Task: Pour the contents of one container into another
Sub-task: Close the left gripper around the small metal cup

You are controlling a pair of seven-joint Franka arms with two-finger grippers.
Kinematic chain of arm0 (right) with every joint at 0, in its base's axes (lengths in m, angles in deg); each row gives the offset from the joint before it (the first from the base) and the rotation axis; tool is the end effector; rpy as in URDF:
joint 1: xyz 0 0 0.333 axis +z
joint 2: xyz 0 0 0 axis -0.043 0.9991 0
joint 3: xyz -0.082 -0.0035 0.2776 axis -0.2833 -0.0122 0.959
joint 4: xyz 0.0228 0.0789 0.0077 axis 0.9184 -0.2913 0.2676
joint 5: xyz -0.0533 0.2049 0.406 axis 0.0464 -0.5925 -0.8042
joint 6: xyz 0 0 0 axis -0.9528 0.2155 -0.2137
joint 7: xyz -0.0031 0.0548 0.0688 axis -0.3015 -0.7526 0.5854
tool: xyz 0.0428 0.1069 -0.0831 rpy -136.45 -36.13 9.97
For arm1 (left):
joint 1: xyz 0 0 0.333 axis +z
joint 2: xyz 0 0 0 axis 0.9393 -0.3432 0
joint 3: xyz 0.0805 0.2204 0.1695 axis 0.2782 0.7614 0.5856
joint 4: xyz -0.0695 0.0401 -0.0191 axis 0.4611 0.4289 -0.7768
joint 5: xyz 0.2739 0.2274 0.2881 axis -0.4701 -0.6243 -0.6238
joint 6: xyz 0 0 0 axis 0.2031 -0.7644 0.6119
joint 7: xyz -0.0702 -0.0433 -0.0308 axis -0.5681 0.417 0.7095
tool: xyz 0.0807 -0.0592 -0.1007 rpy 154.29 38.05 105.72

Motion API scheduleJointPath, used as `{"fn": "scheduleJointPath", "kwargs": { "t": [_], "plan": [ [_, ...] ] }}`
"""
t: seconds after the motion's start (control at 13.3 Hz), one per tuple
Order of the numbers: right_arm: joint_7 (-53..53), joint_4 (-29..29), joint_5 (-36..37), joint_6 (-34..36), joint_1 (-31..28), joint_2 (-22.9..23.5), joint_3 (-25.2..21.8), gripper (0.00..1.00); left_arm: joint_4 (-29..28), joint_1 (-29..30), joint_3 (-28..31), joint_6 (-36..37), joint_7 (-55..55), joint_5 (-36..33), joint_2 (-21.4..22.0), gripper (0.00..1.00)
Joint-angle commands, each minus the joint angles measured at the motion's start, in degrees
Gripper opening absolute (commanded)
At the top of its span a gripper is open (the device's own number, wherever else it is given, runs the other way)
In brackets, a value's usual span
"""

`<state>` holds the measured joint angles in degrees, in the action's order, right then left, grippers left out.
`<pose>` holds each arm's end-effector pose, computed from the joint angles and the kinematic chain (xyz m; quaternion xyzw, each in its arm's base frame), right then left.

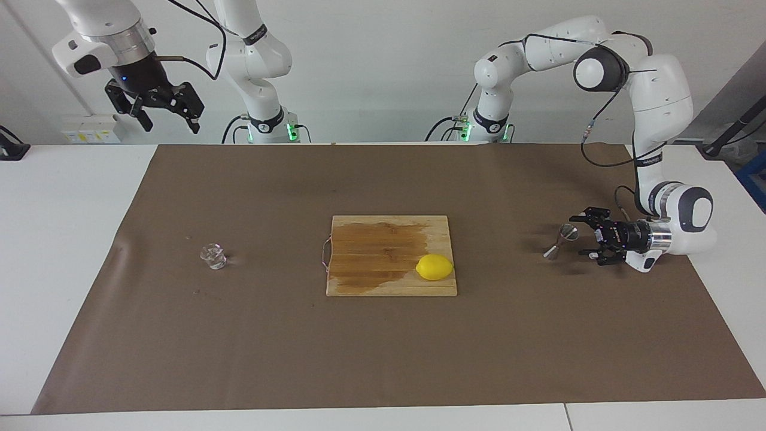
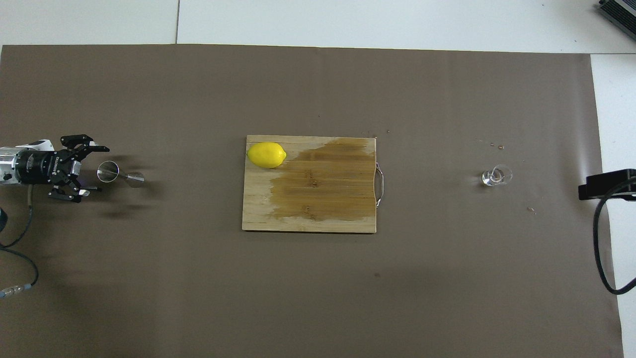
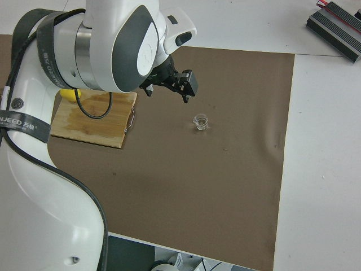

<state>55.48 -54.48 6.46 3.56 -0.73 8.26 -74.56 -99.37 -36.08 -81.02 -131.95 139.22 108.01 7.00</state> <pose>0.5673 -0.0252 0.6068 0.9989 -0.0463 -0.0093 0.0020 0.6277 0.1561 0.1684 0.4920 0.4934 -0.5539 0.4556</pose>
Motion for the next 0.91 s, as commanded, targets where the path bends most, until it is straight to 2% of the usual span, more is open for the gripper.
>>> {"fn": "scheduleJointPath", "kwargs": {
  "t": [0.0, 0.83],
  "plan": [
    [-0.9, -0.1, -1.2, 0.8, -0.6, -0.1, 0.3, 1.00, -2.5, 4.8, -5.6, -3.5, -2.1, -4.2, 0.5, 1.00],
    [-0.9, -0.1, -1.2, 0.8, -0.6, -0.1, 0.3, 1.00, -3.1, 5.3, -7.9, -4.8, -6.8, -5.0, 0.7, 1.00]
  ]
}}
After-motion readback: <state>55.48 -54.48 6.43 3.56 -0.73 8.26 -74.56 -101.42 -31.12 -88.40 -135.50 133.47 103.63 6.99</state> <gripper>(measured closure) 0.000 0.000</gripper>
